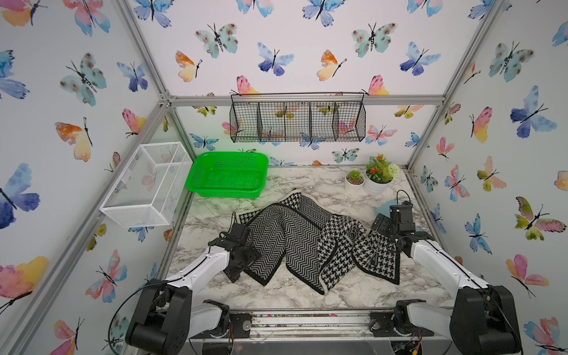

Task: Roll up the scarf and place it into the basket
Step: Flatten out the scarf at the center of the board.

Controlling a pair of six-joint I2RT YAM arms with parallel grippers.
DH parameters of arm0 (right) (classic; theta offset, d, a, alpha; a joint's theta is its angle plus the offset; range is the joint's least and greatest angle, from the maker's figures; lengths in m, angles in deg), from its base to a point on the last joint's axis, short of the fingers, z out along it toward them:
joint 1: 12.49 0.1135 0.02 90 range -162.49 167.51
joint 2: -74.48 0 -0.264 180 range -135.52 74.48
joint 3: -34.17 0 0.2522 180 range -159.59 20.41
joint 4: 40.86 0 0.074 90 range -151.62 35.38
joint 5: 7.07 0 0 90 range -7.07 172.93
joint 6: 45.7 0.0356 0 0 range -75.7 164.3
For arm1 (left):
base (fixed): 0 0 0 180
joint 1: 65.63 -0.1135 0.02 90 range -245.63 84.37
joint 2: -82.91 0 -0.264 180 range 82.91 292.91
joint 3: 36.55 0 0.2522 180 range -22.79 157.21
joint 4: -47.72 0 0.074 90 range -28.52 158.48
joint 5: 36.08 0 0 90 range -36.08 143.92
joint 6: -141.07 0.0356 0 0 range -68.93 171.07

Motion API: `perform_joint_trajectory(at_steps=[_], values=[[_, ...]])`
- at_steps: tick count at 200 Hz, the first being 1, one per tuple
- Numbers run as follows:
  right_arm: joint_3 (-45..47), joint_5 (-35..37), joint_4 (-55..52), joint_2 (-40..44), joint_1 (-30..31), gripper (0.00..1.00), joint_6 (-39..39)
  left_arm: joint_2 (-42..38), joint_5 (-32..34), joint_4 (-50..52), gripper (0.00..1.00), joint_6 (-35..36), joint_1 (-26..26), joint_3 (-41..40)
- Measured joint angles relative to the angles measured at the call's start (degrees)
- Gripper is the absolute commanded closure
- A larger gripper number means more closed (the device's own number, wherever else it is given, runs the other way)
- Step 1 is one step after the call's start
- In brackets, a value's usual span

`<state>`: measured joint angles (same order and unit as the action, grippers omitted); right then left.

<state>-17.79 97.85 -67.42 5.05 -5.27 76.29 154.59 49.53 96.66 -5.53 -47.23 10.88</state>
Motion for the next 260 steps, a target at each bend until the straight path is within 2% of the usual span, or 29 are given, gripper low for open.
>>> perform_joint_trajectory(at_steps=[8,13,21,30,36,54,56,62,104,140,184,208,218,244,260], values=[[0.00,0.00,0.02,0.00,0.00,0.00,0.00,0.85,0.02,0.42,0.20,0.04,0.00,0.50],[0.00,0.00,0.02,0.00,0.00,0.00,-0.02,1.42,0.02,0.59,0.31,0.22,0.00,0.76],[0.00,0.00,0.04,0.00,0.00,0.00,-0.02,2.19,0.22,0.79,0.36,0.44,0.00,1.16],[0.00,0.00,0.02,0.00,0.00,0.00,-0.02,3.17,0.46,0.96,0.56,0.55,0.00,1.62],[0.00,0.02,0.04,0.02,0.00,0.00,-0.02,3.65,0.50,1.25,0.65,0.98,-0.04,1.81],[0.02,0.02,0.02,0.11,-0.02,0.00,-0.02,5.42,0.50,1.95,0.68,1.99,-0.46,2.27],[0.04,0.04,0.04,0.13,-0.02,0.00,-0.02,5.57,0.50,2.01,0.74,1.95,-0.48,2.32],[0.07,0.04,0.02,0.26,-0.02,0.00,-0.04,5.90,0.55,2.19,0.82,1.99,-0.57,2.47],[0.28,0.07,-0.17,1.46,-0.55,0.00,-0.04,7.67,0.15,2.40,0.87,4.24,-1.07,2.99],[0.31,-0.07,-1.84,3.19,-3.41,0.00,-0.09,6.54,-1.99,-0.85,1.00,5.88,-2.60,2.36],[0.31,-1.14,-5.57,3.32,-9.60,0.01,-1.27,5.03,-3.21,-2.99,1.00,9.09,-5.31,3.15],[0.31,-3.32,-7.67,3.30,-12.57,0.13,-2.36,2.78,-2.84,-2.34,1.00,10.95,-6.84,7.52],[0.31,-4.37,-8.46,3.06,-13.33,0.14,-2.89,1.79,-2.54,-2.10,1.00,11.87,-7.30,10.05],[0.31,-6.54,-9.53,0.61,-14.38,0.39,-3.76,1.01,-2.40,-1.53,1.00,14.08,-8.66,14.64],[0.31,-8.17,-10.08,-1.81,-14.43,0.41,-3.74,1.03,-3.19,-1.31,1.00,15.50,-9.86,16.09]])
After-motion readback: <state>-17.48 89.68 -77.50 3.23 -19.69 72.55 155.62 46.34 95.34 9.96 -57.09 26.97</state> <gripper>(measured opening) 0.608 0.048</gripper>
